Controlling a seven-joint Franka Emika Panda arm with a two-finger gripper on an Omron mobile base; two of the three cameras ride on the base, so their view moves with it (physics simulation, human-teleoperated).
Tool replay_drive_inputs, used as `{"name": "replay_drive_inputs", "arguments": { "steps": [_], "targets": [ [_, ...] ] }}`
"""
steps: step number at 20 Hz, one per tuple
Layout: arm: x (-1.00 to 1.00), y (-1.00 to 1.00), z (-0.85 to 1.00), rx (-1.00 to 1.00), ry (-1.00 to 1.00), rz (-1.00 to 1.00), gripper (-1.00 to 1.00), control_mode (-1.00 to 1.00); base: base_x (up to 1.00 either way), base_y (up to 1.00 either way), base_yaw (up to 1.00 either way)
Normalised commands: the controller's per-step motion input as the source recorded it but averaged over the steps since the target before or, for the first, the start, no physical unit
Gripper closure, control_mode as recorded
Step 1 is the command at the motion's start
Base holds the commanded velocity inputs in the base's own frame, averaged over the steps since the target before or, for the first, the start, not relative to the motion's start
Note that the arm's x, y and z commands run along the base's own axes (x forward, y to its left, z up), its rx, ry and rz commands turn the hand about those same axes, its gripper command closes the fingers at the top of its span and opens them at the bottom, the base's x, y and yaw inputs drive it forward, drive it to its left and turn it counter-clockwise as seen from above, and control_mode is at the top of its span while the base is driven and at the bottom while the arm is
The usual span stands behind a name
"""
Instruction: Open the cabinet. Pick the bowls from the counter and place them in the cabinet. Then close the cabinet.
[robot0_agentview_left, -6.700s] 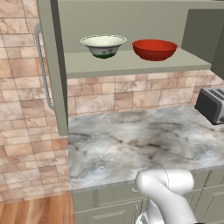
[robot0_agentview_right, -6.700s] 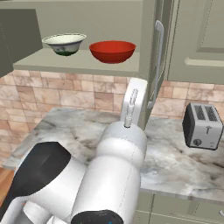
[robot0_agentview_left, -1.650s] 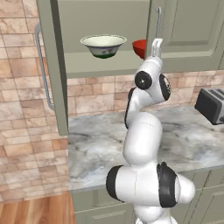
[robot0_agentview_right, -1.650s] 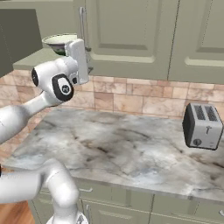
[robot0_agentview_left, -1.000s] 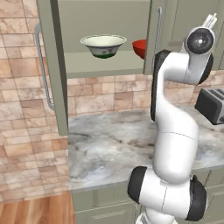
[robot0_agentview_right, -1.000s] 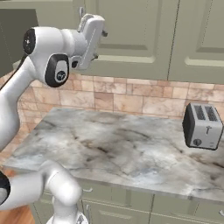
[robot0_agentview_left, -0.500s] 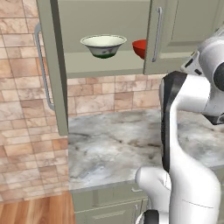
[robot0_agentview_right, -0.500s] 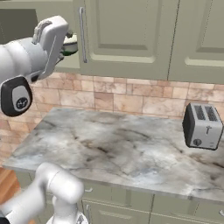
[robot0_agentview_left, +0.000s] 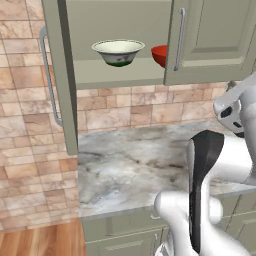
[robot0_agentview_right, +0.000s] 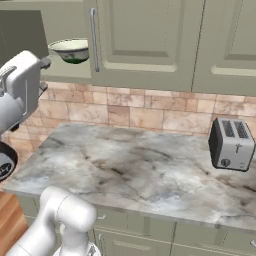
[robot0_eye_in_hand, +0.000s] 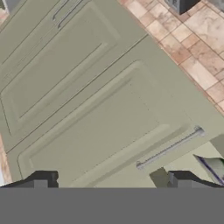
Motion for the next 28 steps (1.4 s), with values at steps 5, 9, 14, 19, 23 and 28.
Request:
{"name": "replay_drive_inputs", "arguments": {
  "steps": [5,9,14,19,23,28],
  "targets": [
    [-1.0,0.75,0.0,0.0,0.0,0.02,-1.0,-1.0,0.0,0.0,0.0],
    [-1.0,0.82,0.0,0.0,0.0,0.01,-1.0,-1.0,0.0,0.0,0.0],
    [-0.99,0.93,0.0,0.0,0.01,0.0,-1.0,-1.0,0.0,0.0,0.0],
    [-0.57,0.7,-0.13,0.0,0.02,0.0,-1.0,-1.0,0.0,0.0,0.0],
    [-0.15,0.5,-0.24,0.0,0.02,0.0,-1.0,-1.0,0.0,0.0,0.0],
    [0.14,0.42,-0.19,0.0,0.0,0.0,-1.0,-1.0,0.0,0.0,0.0]
  ]
}}
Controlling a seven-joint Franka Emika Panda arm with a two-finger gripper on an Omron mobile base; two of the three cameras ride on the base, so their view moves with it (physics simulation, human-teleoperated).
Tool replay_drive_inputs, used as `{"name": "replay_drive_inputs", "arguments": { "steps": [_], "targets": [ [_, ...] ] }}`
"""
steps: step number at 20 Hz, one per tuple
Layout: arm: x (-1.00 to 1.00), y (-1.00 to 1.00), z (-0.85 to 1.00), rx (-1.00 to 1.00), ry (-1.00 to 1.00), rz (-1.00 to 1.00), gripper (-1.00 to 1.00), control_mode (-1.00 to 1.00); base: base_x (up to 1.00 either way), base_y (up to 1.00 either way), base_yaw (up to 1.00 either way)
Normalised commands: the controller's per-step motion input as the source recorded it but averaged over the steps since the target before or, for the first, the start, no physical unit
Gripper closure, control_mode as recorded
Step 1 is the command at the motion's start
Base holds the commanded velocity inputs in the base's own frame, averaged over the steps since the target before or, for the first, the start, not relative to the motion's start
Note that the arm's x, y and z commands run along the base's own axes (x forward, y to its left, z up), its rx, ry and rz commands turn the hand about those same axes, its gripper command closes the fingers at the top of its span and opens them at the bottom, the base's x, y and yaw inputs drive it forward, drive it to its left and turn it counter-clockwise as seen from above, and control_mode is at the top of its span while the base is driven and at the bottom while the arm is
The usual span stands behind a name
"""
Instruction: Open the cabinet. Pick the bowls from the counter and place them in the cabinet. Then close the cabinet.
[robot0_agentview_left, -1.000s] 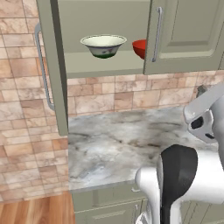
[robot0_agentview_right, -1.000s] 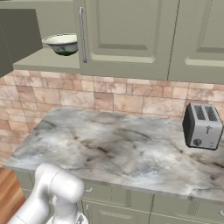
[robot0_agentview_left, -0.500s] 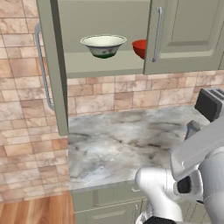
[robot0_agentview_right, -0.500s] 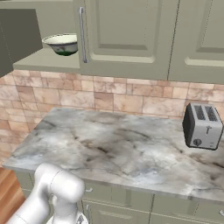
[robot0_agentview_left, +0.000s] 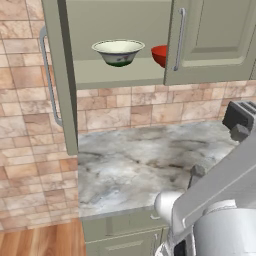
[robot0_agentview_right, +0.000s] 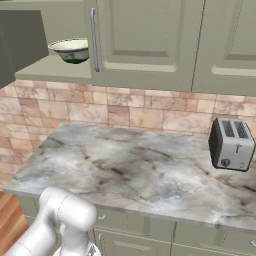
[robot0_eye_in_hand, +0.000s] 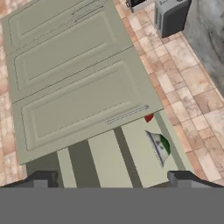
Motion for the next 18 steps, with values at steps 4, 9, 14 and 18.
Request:
{"name": "replay_drive_inputs", "arguments": {
  "steps": [4,9,14,18],
  "targets": [
    [0.33,0.6,-0.23,0.0,0.0,0.0,-1.0,-1.0,0.0,0.0,0.0],
    [0.6,0.53,-0.23,0.0,0.0,0.0,-1.0,-1.0,0.0,0.0,0.0],
    [0.93,0.42,-0.24,0.0,0.0,0.0,-1.0,-1.0,0.0,0.0,0.0],
    [0.47,0.78,-0.23,0.0,0.0,0.0,-1.0,-1.0,0.0,0.0,0.0]
  ]
}}
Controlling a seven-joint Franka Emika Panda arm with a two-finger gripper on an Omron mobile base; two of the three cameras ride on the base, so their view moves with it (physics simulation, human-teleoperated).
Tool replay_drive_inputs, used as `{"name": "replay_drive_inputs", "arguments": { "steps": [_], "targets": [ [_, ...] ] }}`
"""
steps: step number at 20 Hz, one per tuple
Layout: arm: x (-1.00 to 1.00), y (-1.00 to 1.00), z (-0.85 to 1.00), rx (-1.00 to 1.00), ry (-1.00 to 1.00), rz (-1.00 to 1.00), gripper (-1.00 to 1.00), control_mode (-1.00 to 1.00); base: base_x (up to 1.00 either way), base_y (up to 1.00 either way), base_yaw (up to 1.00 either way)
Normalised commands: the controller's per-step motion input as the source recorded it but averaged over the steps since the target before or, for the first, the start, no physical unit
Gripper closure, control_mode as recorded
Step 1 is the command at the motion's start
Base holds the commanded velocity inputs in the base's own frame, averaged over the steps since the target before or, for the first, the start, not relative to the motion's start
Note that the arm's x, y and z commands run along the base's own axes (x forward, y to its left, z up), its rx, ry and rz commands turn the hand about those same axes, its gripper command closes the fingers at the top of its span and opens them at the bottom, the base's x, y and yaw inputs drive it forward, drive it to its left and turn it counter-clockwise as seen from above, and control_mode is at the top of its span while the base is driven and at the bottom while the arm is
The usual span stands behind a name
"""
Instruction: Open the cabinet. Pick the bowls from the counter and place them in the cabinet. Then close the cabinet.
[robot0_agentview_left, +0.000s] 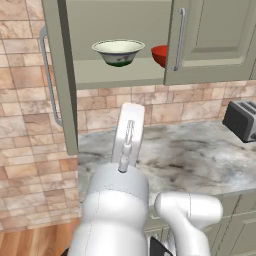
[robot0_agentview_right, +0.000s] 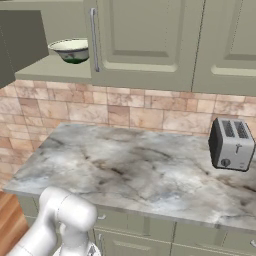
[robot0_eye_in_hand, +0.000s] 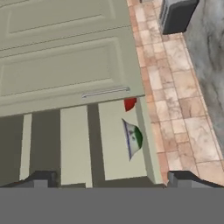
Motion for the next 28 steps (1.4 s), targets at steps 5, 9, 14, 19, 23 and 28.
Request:
{"name": "replay_drive_inputs", "arguments": {
  "steps": [5,9,14,19,23,28],
  "targets": [
    [0.05,1.0,-0.22,0.0,0.0,0.0,-1.0,-1.0,0.0,0.0,0.0],
    [0.57,0.89,-0.25,0.0,0.0,0.0,-1.0,-1.0,0.0,0.0,0.0],
    [0.76,0.86,-0.2,0.0,0.0,0.0,-1.0,-1.0,0.0,0.0,0.0],
    [0.57,0.94,-0.24,0.0,0.0,0.0,-1.0,-1.0,0.0,0.0,0.0],
    [0.54,0.83,-0.24,0.0,0.0,0.0,-1.0,-1.0,0.0,0.0,0.0],
    [0.54,0.18,-0.07,0.0,0.0,-0.03,-1.0,-1.0,0.0,0.0,0.0]
  ]
}}
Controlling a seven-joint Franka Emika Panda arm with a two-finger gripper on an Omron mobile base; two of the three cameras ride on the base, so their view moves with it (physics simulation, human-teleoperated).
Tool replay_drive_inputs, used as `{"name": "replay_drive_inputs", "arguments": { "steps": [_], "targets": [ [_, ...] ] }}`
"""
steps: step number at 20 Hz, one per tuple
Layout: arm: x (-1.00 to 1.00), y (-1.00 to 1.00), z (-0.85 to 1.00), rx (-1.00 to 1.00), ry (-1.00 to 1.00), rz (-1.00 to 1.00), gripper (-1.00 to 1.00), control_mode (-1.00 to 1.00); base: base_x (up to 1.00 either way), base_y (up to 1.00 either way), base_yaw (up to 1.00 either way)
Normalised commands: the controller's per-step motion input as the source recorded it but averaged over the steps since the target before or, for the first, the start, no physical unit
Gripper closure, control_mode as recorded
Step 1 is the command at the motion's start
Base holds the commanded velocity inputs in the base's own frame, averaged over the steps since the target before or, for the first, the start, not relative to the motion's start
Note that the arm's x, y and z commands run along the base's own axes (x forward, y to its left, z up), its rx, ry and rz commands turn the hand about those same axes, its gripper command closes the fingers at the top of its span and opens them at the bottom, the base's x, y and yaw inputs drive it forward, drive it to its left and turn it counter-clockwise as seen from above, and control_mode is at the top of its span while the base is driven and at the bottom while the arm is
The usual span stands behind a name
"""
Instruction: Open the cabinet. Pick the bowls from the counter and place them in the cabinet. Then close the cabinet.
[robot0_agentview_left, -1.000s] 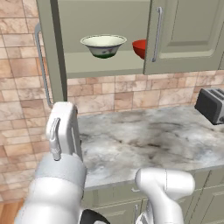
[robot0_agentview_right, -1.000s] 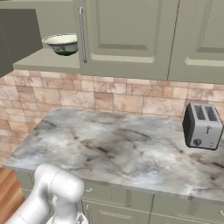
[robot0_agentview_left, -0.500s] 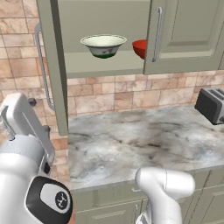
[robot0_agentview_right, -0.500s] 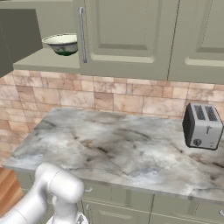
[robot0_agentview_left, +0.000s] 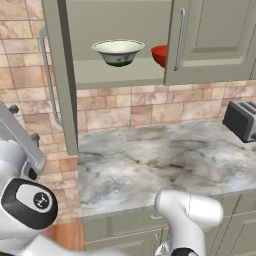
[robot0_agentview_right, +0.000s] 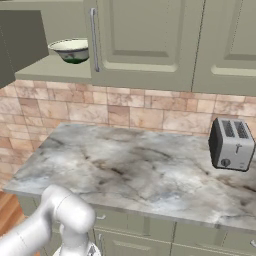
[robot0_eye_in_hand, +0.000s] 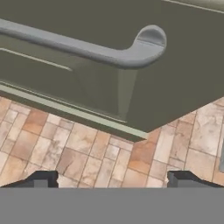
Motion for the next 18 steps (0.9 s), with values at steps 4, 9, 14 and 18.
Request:
{"name": "replay_drive_inputs", "arguments": {
  "steps": [4,9,14,18],
  "targets": [
    [0.31,0.0,-0.03,0.02,-0.06,-0.15,-1.0,-1.0,0.0,0.0,0.0],
    [0.31,0.0,-0.09,0.04,-0.09,-0.2,-1.0,-1.0,0.0,0.0,0.0],
    [0.17,0.0,-0.11,0.05,-0.09,-0.23,-1.0,-1.0,0.0,0.0,0.0],
    [0.0,0.0,-0.01,0.08,-0.11,-0.24,-1.0,-1.0,0.0,0.0,0.0]
  ]
}}
